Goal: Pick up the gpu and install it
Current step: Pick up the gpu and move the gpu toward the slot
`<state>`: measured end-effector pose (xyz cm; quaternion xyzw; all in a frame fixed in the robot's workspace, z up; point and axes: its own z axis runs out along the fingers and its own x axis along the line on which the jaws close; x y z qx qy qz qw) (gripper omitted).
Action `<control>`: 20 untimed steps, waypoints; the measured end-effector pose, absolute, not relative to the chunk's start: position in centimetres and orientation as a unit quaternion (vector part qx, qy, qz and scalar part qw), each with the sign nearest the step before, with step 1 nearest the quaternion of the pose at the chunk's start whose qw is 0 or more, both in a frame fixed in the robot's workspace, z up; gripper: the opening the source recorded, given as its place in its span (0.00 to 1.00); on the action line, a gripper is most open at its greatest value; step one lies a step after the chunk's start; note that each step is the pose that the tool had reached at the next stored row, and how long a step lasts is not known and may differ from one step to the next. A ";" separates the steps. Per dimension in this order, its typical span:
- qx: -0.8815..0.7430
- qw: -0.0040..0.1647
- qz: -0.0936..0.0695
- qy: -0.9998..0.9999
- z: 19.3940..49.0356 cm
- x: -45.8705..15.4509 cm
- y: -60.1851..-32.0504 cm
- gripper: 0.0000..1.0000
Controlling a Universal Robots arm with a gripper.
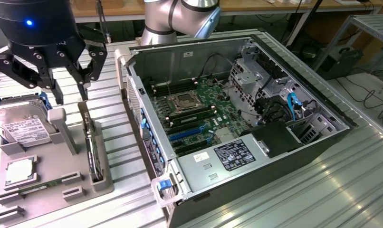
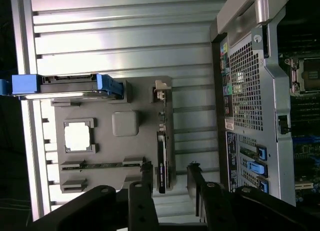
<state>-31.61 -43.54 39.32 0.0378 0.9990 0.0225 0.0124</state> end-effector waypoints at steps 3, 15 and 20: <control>0.038 0.012 0.022 0.999 39.3 -31.6 -43.5 0.54; 0.016 0.012 0.017 1.000 37.2 -31.7 -43.4 0.60; 0.016 0.012 0.016 1.000 36.5 -31.9 -43.4 0.60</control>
